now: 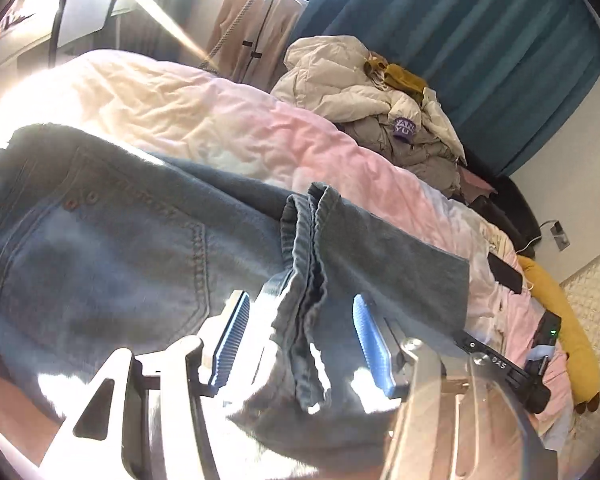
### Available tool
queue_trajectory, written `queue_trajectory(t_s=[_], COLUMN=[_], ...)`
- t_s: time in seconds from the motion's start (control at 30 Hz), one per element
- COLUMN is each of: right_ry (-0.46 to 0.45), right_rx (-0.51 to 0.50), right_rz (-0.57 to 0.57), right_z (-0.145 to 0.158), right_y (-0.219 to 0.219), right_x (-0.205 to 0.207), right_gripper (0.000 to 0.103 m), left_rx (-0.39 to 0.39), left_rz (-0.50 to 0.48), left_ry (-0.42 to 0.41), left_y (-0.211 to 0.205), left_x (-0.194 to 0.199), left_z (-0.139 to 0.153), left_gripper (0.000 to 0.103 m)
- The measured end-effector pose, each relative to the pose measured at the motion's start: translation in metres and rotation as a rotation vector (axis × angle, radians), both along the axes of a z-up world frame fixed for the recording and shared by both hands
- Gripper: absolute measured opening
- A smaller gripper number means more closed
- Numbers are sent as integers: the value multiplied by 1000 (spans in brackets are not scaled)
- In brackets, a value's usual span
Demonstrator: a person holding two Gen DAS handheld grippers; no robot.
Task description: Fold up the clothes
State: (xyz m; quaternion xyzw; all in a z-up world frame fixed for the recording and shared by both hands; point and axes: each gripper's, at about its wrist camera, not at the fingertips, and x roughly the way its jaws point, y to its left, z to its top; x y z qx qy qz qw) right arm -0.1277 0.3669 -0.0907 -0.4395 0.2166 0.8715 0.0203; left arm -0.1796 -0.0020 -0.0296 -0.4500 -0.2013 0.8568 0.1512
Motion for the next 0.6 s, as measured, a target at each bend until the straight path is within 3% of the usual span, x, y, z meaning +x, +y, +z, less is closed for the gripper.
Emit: queue_trajectory(t_s=[0.13, 0.3, 0.47, 0.53, 0.6], right_ry=[31, 43, 42, 38, 25], right_rx=[45, 92, 121, 120, 120], right_rz=[9, 8, -20, -30, -22], right_z=[10, 21, 27, 28, 25], right_y=[-10, -15, -16, -16, -18], right_x=[16, 41, 56, 61, 62], right_gripper=[14, 14, 14, 14, 14], left_rx=[46, 137, 139, 114, 96], left_rz=[103, 94, 79, 69, 74], left_ry=[-42, -103, -48, -22, -18], left_y=[-17, -17, -16, -13, -13], left_x=[22, 28, 30, 32, 32], left_z=[-17, -45, -57, -59, -62], left_gripper=[63, 63, 63, 54, 35])
